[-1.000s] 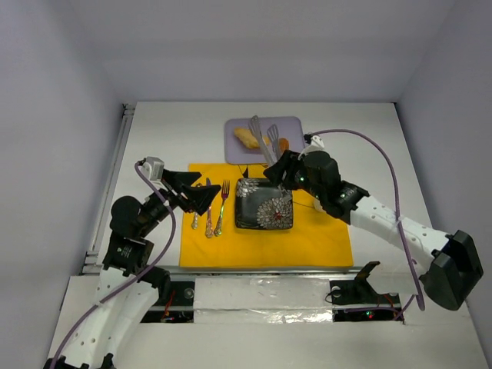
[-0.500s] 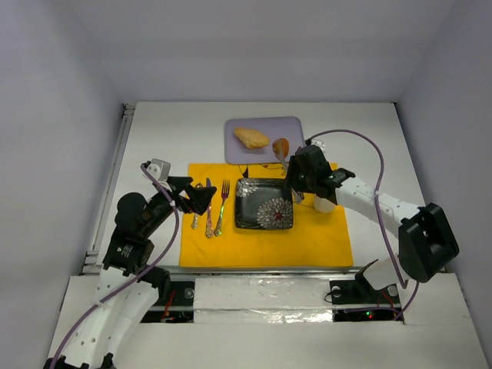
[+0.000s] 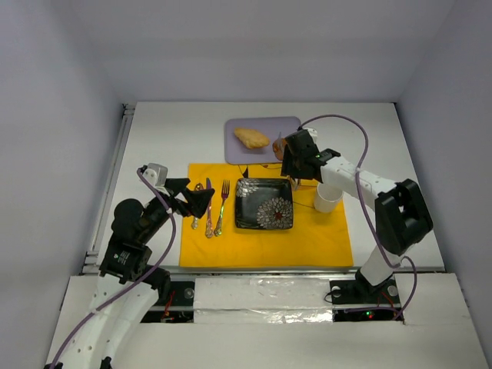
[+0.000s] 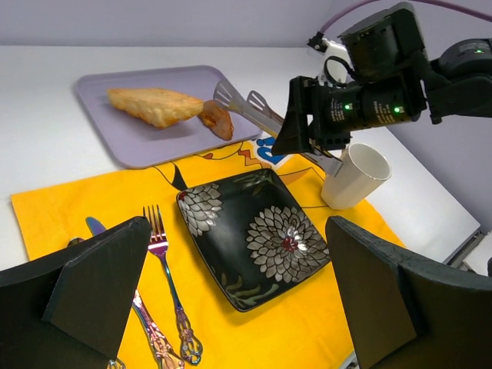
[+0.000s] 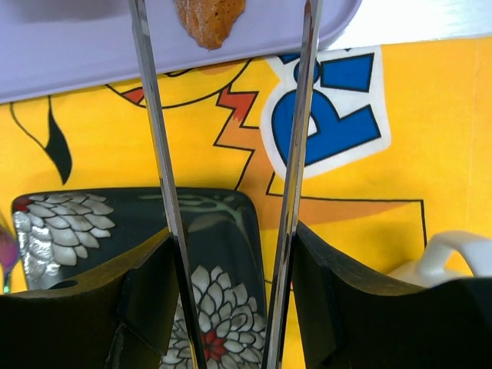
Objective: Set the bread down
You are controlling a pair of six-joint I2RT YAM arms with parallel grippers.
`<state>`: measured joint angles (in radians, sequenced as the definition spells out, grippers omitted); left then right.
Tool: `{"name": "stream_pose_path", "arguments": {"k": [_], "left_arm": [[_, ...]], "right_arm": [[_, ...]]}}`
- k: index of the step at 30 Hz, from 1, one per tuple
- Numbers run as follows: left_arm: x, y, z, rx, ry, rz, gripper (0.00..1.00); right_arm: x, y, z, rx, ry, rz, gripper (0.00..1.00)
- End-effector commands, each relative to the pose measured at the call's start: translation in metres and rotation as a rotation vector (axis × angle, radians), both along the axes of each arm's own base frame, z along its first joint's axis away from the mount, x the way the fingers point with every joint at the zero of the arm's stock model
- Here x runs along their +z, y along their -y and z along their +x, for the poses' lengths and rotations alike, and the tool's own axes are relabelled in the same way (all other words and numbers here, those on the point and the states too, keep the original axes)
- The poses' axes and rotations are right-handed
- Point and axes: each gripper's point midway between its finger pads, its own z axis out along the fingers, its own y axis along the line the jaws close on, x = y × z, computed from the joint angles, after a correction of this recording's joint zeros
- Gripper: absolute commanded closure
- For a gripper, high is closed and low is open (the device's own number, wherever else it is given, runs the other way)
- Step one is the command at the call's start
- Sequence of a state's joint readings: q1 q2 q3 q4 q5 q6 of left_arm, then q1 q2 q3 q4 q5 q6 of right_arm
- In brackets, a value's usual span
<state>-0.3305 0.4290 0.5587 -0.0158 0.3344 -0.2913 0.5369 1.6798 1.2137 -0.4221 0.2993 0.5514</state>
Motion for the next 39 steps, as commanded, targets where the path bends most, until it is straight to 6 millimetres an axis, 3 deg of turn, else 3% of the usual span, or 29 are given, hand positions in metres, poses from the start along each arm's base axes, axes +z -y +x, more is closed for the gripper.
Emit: {"name": "stream_pose_path", "arguments": {"k": [1,9,12,16,21,25,26,27,32,34,36,37,39], "left_arm": [[0.032,-0.003,-0.003,0.012,0.090,-0.018,0.01],[0.031,-0.003,-0.001,0.016,0.085,-0.015,0.02],[0.031,-0.003,0.000,0.018,0.084,-0.014,0.02],[0.028,-0.002,0.002,0.018,0.075,-0.011,0.02],[0.026,-0.003,0.004,0.025,0.066,-0.008,0.02],[0.025,-0.003,0.005,0.030,0.061,-0.005,0.02],[0.025,-0.004,0.006,0.031,0.060,-0.004,0.02],[0.025,-0.004,0.007,0.038,0.061,-0.003,0.03],[0.027,-0.007,0.008,0.051,0.069,-0.006,0.03],[0.027,-0.007,0.008,0.055,0.069,-0.006,0.03],[0.025,-0.006,0.010,0.053,0.063,-0.005,0.03],[0.026,-0.006,0.010,0.053,0.062,-0.005,0.03],[0.026,-0.008,0.012,0.065,0.061,-0.004,0.03]], "right_arm": [[0.016,0.000,0.015,0.015,0.035,-0.033,0.40],[-0.012,-0.011,0.021,0.058,-0.025,-0.045,0.40],[-0.011,-0.015,0.022,0.073,-0.013,-0.028,0.52],[-0.004,-0.008,0.024,0.062,0.007,-0.035,0.67],[0.027,-0.004,0.014,0.060,0.074,0.013,0.68],[0.054,-0.006,-0.013,0.115,0.097,0.101,0.70],[0.047,-0.004,-0.026,0.134,0.074,0.109,0.70],[0.059,-0.006,-0.037,0.153,0.094,0.137,0.70],[0.053,-0.005,-0.090,0.211,0.020,0.234,0.70],[0.050,-0.017,-0.119,0.274,-0.026,0.298,0.70],[0.048,-0.027,-0.135,0.307,-0.049,0.330,0.70],[0.043,-0.043,-0.153,0.358,-0.078,0.355,0.70],[0.038,-0.057,-0.167,0.397,-0.107,0.349,0.69]]}}
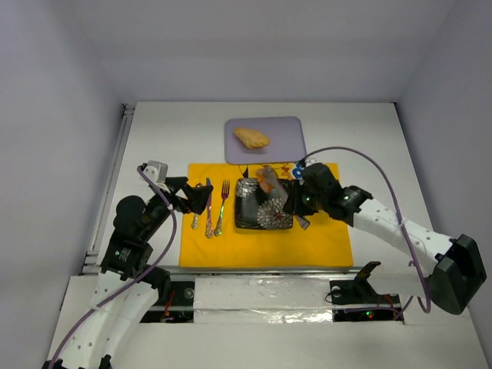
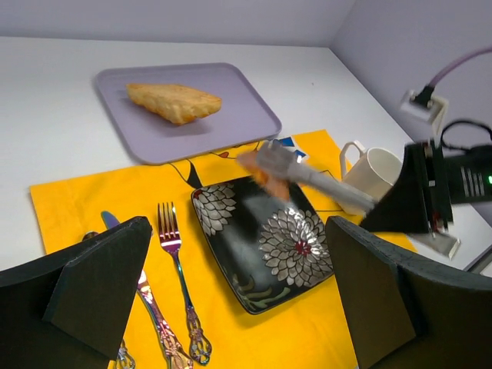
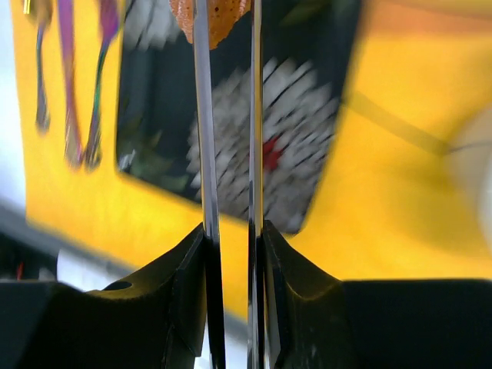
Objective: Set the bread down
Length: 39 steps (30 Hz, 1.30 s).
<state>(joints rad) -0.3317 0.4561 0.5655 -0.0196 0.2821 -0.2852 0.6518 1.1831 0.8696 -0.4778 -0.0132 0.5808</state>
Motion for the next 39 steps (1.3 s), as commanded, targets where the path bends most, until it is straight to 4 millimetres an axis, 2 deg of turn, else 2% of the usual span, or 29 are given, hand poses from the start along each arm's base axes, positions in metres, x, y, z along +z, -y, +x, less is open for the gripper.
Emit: {"name": "stream_pose_path", "arguments": {"k": [1,6,9,14,17,18,21,23,25,28,29,33,37,39], "left_arm": [[0.029,-0.003,0.003,0.017,0.079,-0.016,0.03],[0.028,-0.005,0.004,0.031,0.075,-0.014,0.03],[0.028,-0.005,0.004,0.031,0.072,-0.013,0.03],[0.027,-0.005,0.004,0.031,0.070,-0.011,0.03],[0.027,-0.004,0.004,0.028,0.072,-0.012,0.03],[0.028,-0.005,0.004,0.028,0.075,-0.011,0.03],[0.027,-0.003,0.004,0.022,0.072,-0.010,0.03],[0.027,-0.003,0.004,0.018,0.072,-0.010,0.03],[0.026,-0.003,0.004,0.020,0.070,-0.010,0.03],[0.028,-0.003,0.003,0.020,0.073,-0.011,0.03],[0.028,-0.004,0.003,0.022,0.076,-0.012,0.03],[0.028,-0.003,0.003,0.019,0.074,-0.013,0.03],[0.026,-0.003,0.004,0.017,0.069,-0.009,0.03],[0.026,-0.003,0.003,0.017,0.069,-0.009,0.03]], "right_arm": [[0.001,-0.041,-0.037,0.123,-0.053,0.068,0.69],[-0.005,-0.055,-0.032,0.120,-0.052,0.076,0.68],[-0.007,-0.059,-0.026,0.110,-0.044,0.075,0.64],[-0.016,-0.061,-0.026,0.131,-0.062,0.035,0.57],[-0.012,-0.063,-0.026,0.137,-0.065,0.035,0.57],[-0.009,-0.063,-0.025,0.140,-0.055,0.035,0.43],[0.011,-0.065,-0.015,0.121,-0.001,0.052,0.43],[0.025,-0.063,-0.003,0.083,0.053,0.043,0.43],[0.032,-0.066,0.003,0.080,0.074,0.048,0.43],[0.040,-0.063,0.025,0.041,0.119,0.031,0.43],[0.041,-0.052,0.040,-0.011,0.136,0.021,0.43],[0.037,-0.040,0.080,-0.081,0.146,0.046,0.43],[0.034,-0.042,0.107,-0.104,0.155,0.046,0.43],[0.029,-0.036,0.120,-0.131,0.148,0.035,0.43]]}}
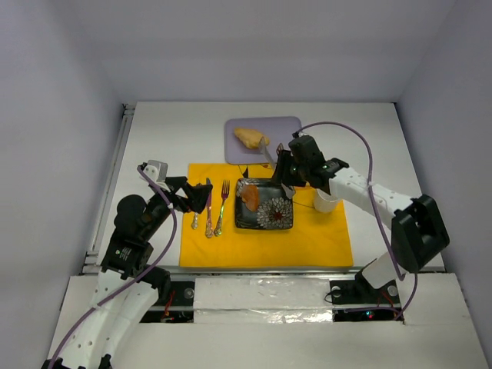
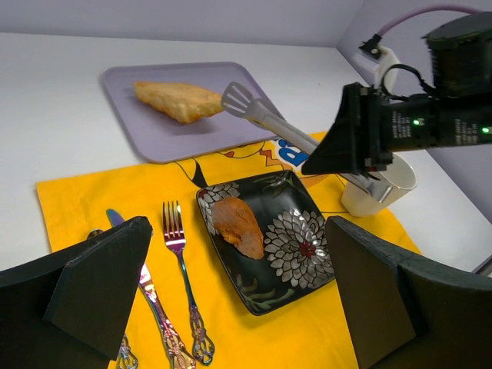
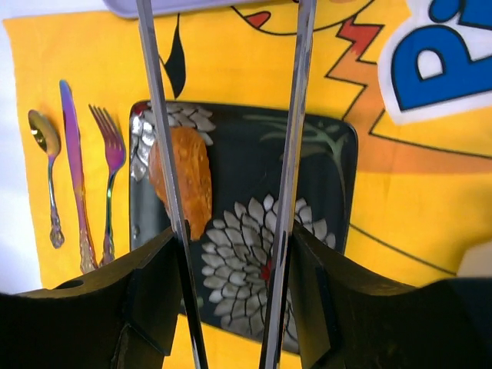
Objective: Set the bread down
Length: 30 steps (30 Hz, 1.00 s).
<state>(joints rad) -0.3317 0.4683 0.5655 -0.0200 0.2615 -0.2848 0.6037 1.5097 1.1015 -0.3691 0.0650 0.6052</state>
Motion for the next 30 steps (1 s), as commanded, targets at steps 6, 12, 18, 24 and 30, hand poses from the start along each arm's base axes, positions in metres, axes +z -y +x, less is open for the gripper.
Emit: {"name": "stream_pose_path", "arguments": {"k": [6,12,18,24,30], "left_arm": [[0.030,-0.005,0.000,0.015,0.085,-0.015,0.03],[0.028,-0.003,0.002,0.008,0.073,-0.011,0.03],[0.027,-0.005,0.004,0.016,0.072,-0.010,0.03],[0.028,-0.005,0.004,0.016,0.075,-0.011,0.04],[0.027,-0.006,0.005,0.015,0.073,-0.012,0.04]], "right_arm": [[0.020,-0.018,0.054,-0.012,0.102,0.110,0.42],[0.011,-0.034,0.062,0.017,0.079,0.177,0.42],[0.005,-0.037,0.071,0.013,0.082,0.195,0.42],[0.000,-0.032,0.084,-0.026,0.088,0.197,0.46],[-0.004,-0.028,0.087,-0.054,0.100,0.191,0.57]]}}
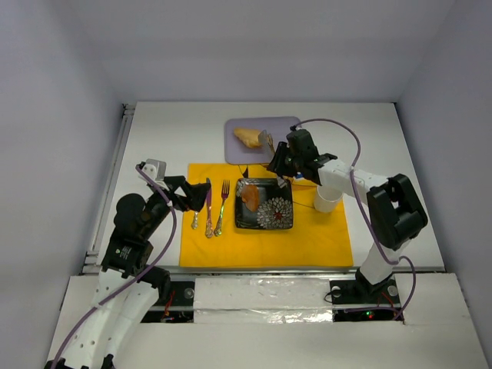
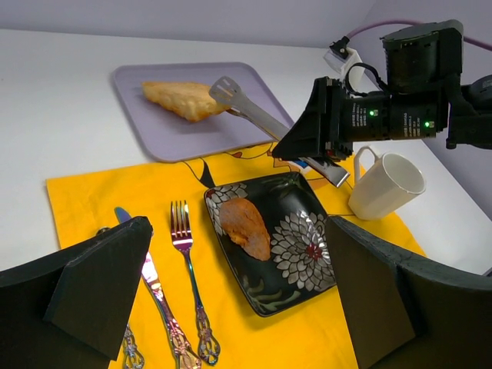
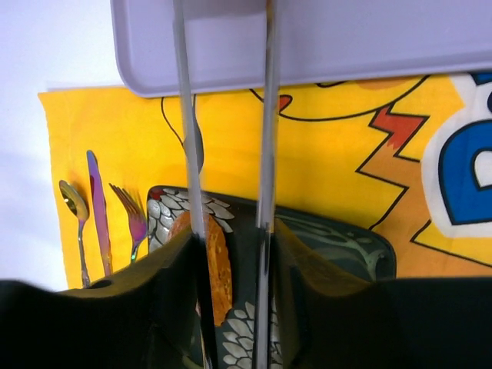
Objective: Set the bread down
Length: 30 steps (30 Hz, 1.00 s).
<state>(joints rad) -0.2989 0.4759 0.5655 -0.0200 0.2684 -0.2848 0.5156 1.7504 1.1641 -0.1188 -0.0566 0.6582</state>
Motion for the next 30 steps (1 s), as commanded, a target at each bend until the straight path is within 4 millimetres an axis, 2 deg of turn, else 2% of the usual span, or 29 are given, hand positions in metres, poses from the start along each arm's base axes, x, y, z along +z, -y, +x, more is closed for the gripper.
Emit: {"name": "stream_pose_path", "arguments": {"k": [1,5,9,10,13,15,16,17,18,19,22,23,25,28,30], "left_arm": [[0.028,0.001,0.001,-0.013,0.076,-0.012,0.04],[0.026,0.002,0.001,-0.018,0.070,-0.010,0.04],[0.027,0.000,0.002,-0.011,0.070,-0.010,0.04],[0.028,0.000,0.002,-0.010,0.074,-0.011,0.04],[0.027,0.000,0.002,-0.008,0.073,-0.012,0.04],[0.028,0.000,0.001,-0.011,0.075,-0.013,0.04],[0.027,0.000,0.001,-0.013,0.073,-0.012,0.04],[0.028,0.000,0.001,-0.011,0.076,-0.015,0.04],[0.028,0.000,0.001,-0.013,0.077,-0.015,0.04],[0.027,0.001,0.001,-0.016,0.074,-0.014,0.04],[0.027,0.002,0.001,-0.020,0.072,-0.015,0.04],[0.027,0.002,0.001,-0.019,0.071,-0.017,0.04],[0.027,0.002,0.002,-0.019,0.070,-0.016,0.04],[0.027,-0.001,0.003,-0.005,0.071,-0.016,0.04],[0.028,-0.002,0.003,0.001,0.073,-0.016,0.04]], "right_arm": [[0.028,-0.006,0.022,-0.029,0.103,0.052,0.63],[0.039,-0.002,0.016,-0.030,0.128,0.064,0.76],[0.066,0.007,0.004,-0.027,0.184,0.073,0.83],[0.077,0.011,-0.003,-0.023,0.198,0.080,0.84],[0.091,0.017,-0.020,-0.003,0.213,0.089,0.84],[0.108,0.030,-0.047,0.015,0.224,0.093,0.84],[0.101,0.031,-0.050,0.018,0.209,0.086,0.84],[0.095,0.037,-0.063,0.027,0.177,0.069,0.84],[0.099,0.046,-0.078,0.030,0.181,0.067,0.84],[0.091,0.055,-0.092,0.030,0.142,0.038,0.84],[0.094,0.075,-0.124,0.025,0.133,0.019,0.84],[0.085,0.084,-0.139,0.024,0.084,-0.008,0.84],[0.084,0.100,-0.163,0.015,0.060,-0.030,0.84],[0.089,0.110,-0.183,0.017,0.059,-0.022,0.84],[0.090,0.107,-0.198,0.043,0.030,-0.010,0.84]]}}
